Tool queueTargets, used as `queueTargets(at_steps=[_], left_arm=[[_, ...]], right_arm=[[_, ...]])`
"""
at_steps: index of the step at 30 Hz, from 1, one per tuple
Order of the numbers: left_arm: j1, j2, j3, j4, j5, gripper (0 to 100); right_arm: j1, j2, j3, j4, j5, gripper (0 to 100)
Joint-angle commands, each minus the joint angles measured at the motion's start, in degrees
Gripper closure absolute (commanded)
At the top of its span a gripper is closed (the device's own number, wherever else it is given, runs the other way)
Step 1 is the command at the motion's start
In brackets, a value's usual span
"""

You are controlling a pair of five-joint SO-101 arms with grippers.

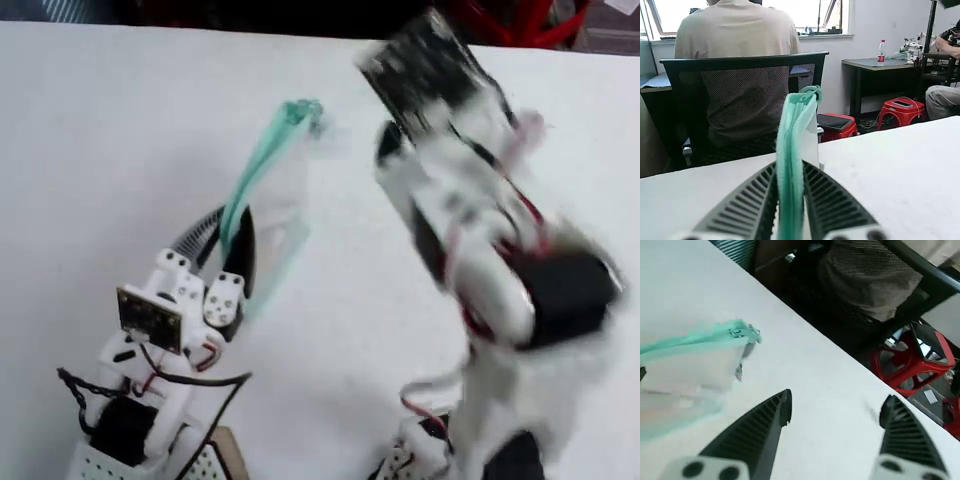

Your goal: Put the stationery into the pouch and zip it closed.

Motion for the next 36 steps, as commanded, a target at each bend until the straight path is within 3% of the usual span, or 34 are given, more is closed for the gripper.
queueTargets(at_steps=[1,5,9,11,15,21,24,28,36], left_arm=[[0.0,0.2,-1.4,0.0,-0.9,98],[0.0,0.2,-5.0,3.7,-2.1,98],[1.0,0.3,-6.3,4.0,-8.4,98],[2.6,0.3,-6.4,4.0,-10.1,98],[2.6,3.6,-11.3,3.4,-17.1,98],[-10.8,24.0,-26.7,-7.5,-22.2,98],[-12.6,36.4,-31.6,-14.1,-22.0,98],[-8.0,46.3,-35.3,-19.6,-20.7,98],[9.5,63.2,-36.0,-28.1,-28.8,98]], right_arm=[[6.5,-4.4,6.4,0.4,0.4,73.9],[16.7,-6.0,21.1,-0.6,0.1,76.5],[23.4,-7.5,37.0,-8.2,-0.5,99.8],[24.7,-9.4,46.9,-13.9,-3.0,94.2],[24.6,-15.9,67.3,-27.5,-4.9,97.5],[24.6,-29.4,90.5,-41.0,-5.9,98.1],[24.6,-35.7,97.2,-44.4,-9.3,98.1],[24.6,-41.5,102.2,-46.0,-10.3,98.1],[25.2,-43.4,106.7,-50.6,-9.8,98.1]])
